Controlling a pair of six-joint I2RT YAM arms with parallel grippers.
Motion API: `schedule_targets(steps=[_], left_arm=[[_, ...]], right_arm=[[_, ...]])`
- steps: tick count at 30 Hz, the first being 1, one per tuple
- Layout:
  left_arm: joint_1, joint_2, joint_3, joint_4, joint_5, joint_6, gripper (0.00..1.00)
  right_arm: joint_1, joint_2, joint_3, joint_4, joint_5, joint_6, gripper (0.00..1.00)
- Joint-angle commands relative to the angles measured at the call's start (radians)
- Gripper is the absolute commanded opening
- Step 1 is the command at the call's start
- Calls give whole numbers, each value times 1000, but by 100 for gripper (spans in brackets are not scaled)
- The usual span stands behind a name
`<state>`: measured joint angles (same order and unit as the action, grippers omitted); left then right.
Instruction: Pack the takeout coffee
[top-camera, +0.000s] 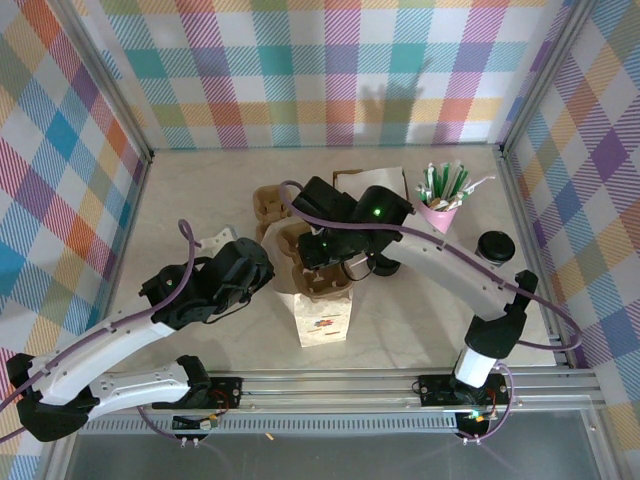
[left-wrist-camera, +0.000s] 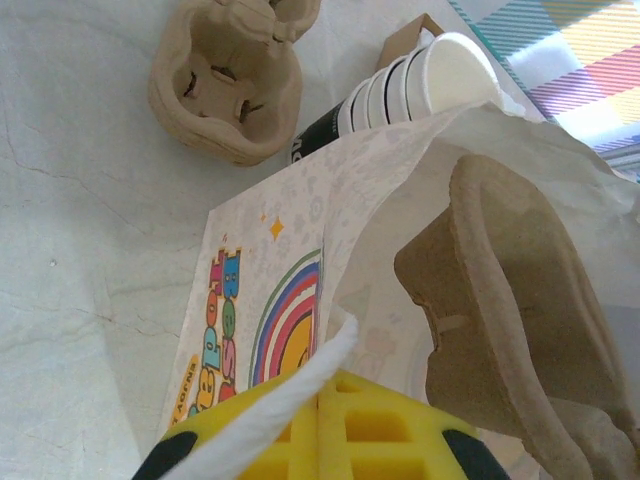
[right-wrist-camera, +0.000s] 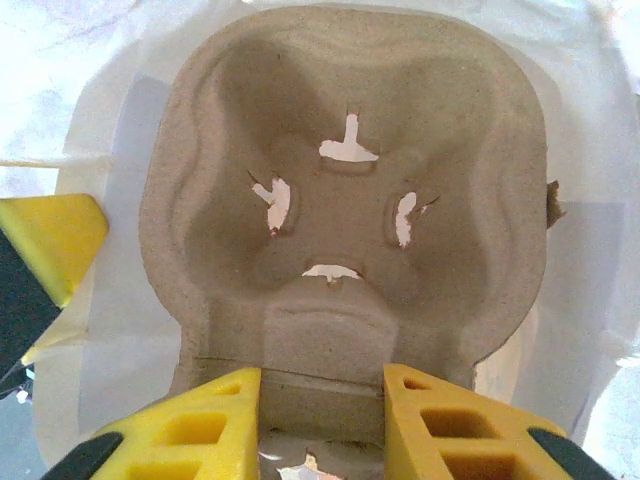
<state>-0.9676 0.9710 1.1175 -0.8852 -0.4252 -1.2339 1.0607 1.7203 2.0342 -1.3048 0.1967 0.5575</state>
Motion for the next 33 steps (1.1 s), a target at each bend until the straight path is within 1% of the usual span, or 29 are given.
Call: schedule_targets(steps=[1, 7, 14, 25, 33], left_arm=[[-11, 2, 25, -3, 18, 21, 3], [-11, 5, 25, -6, 31, 31, 3], [-13, 30, 34, 5, 61, 53, 3], [-13, 38, 41, 31, 61, 44, 3], [-13, 40, 43, 21, 79, 37, 3]], right_arm=[[-16, 26, 46, -8, -3, -31, 30], [-30, 48, 81, -5, -8, -43, 30], [-35, 60, 68, 15, 0, -49, 30], [-36, 37, -34, 91, 23, -82, 30], [-46, 39, -72, 132, 29, -111, 30]])
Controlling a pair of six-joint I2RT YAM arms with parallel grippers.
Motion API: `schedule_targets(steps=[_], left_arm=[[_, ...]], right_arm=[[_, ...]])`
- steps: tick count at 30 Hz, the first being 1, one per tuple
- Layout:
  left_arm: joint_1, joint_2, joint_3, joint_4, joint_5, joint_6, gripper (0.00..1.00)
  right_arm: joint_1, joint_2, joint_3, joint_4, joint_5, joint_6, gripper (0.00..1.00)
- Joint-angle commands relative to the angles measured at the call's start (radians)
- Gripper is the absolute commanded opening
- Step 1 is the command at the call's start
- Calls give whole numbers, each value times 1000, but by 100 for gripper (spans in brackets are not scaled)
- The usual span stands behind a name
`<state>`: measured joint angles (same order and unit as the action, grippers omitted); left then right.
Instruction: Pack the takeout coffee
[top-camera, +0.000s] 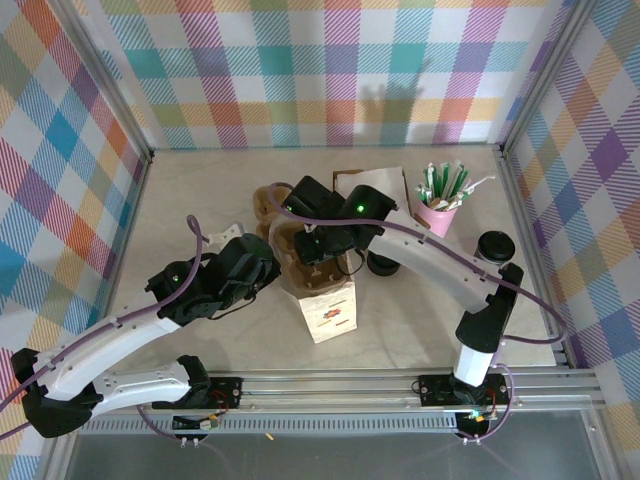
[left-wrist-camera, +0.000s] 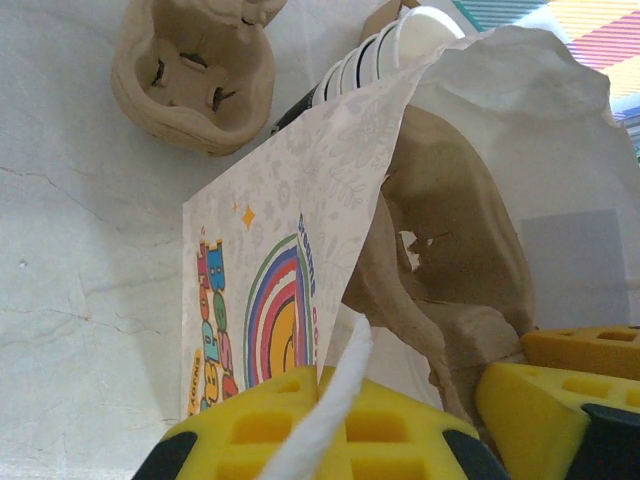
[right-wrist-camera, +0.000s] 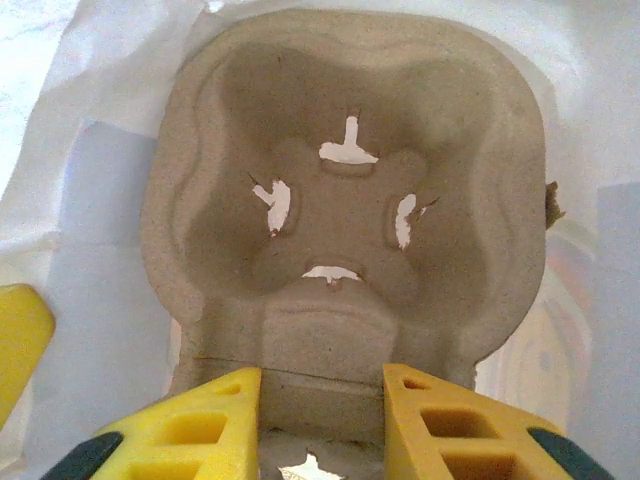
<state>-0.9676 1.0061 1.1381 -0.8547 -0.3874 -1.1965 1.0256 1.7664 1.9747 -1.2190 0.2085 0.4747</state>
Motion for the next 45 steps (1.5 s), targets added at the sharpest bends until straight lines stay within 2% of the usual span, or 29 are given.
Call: schedule_targets(steps=[1, 12, 22, 32, 45], left_arm=[[-13, 3, 23, -12, 42, -1, 3], [-14, 23, 39, -21, 63, -4, 3], [-14, -8, 49, -27, 12, -40, 3], [-14, 26, 52, -9, 35, -42, 3], [-16, 30, 46, -13, 33, -46, 3]], right_arm=[[-12, -7, -16, 53, 19, -34, 30], [-21, 1, -57, 110, 25, -63, 30], [-16, -38, -162, 179, 14, -107, 30], [15, -34, -200, 186, 73, -134, 30], [24, 13, -205, 179, 81, -151, 30]])
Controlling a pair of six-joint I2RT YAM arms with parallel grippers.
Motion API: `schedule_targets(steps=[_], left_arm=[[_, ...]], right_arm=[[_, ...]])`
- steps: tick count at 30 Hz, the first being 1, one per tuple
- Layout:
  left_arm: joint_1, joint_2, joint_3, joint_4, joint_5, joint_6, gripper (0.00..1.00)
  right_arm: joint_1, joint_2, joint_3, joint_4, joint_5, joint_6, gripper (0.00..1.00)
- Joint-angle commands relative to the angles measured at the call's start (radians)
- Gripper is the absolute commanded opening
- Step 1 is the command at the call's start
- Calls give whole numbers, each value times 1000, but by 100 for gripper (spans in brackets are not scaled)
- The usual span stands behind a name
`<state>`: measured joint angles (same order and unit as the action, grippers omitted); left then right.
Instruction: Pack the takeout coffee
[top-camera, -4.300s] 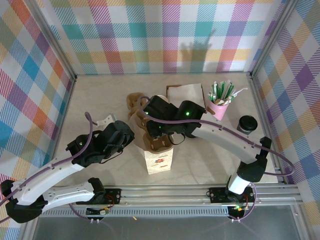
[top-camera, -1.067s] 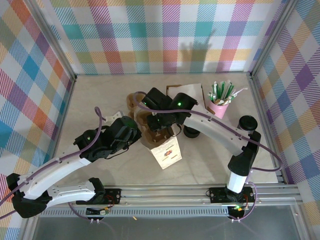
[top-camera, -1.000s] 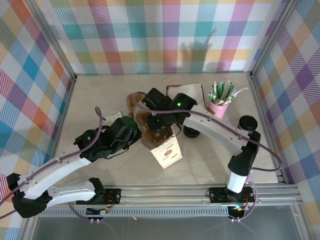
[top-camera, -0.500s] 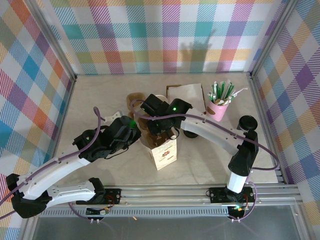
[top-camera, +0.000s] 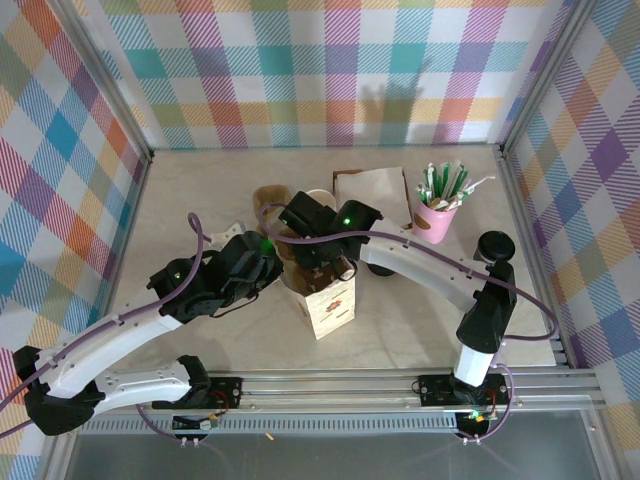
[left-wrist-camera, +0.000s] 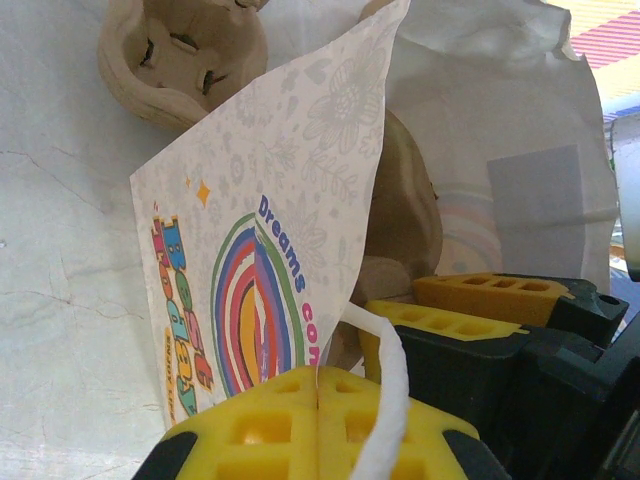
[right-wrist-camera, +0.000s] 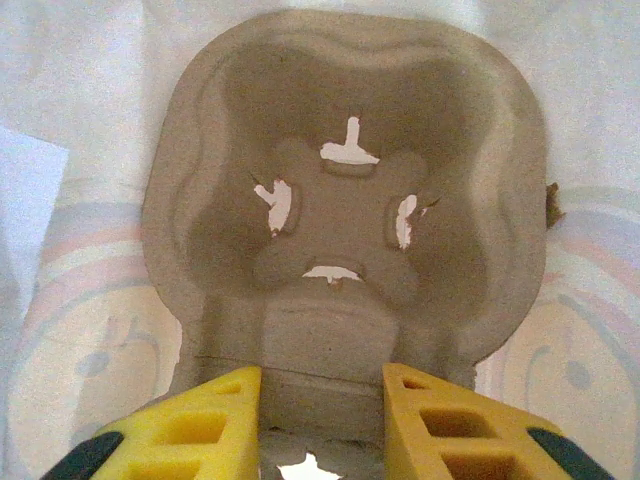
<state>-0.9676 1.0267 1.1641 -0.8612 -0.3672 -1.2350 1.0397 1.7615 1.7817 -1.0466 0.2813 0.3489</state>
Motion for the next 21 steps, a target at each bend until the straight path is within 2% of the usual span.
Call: schedule_targets(steps=[1, 21], left_arm=[[-15, 11, 20, -8, 12, -6, 3], [-15, -7, -2, -17, 12, -10, 2]], right_arm=[[12, 22, -12, 4, 10, -27, 30], [87, 90, 64, -97, 135, -125, 30]])
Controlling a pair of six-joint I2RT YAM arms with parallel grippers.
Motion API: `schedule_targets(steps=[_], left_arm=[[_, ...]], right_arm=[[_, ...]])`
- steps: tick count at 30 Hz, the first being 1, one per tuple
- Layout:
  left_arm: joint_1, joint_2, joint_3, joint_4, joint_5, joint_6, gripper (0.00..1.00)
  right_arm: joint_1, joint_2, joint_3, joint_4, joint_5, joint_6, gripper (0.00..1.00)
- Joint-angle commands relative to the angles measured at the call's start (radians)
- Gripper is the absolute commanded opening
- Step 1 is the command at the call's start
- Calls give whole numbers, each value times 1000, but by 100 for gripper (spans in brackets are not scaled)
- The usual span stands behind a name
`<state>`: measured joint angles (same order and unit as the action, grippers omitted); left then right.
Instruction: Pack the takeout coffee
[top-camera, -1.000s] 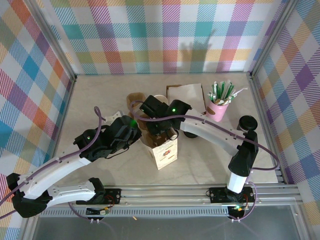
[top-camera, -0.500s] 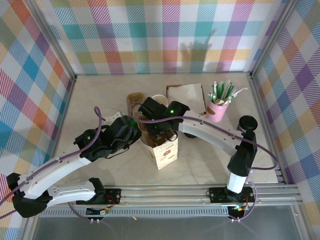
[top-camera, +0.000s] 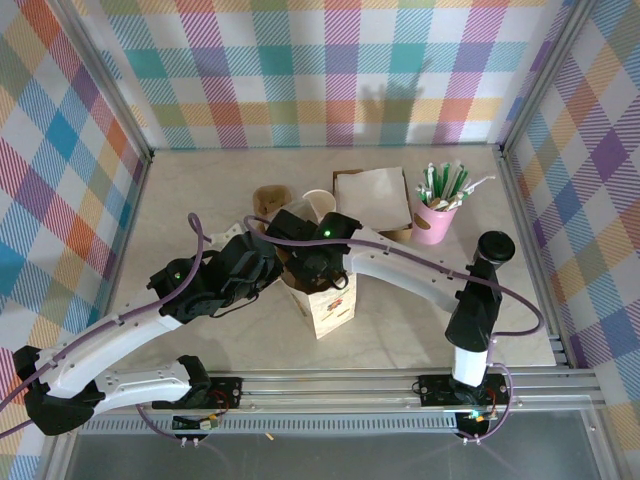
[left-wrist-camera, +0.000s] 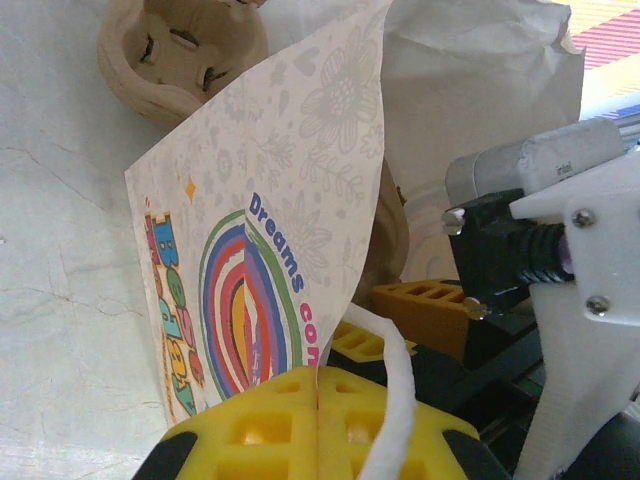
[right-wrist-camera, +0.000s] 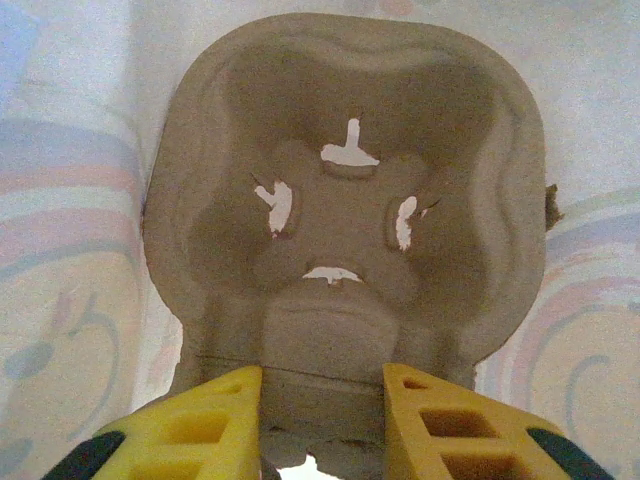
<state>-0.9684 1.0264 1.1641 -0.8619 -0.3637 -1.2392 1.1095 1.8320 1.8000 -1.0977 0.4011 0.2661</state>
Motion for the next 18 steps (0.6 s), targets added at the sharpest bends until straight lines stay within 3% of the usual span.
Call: schedule_targets(steps=[1, 18], left_arm=[[-15, -6, -3, -17, 8, -6, 2], [-15, -25, -15, -9, 10, -2, 2]], right_arm=[[19, 18, 59, -54, 14, -50, 30], [22, 69, 87, -53, -33, -31, 31]])
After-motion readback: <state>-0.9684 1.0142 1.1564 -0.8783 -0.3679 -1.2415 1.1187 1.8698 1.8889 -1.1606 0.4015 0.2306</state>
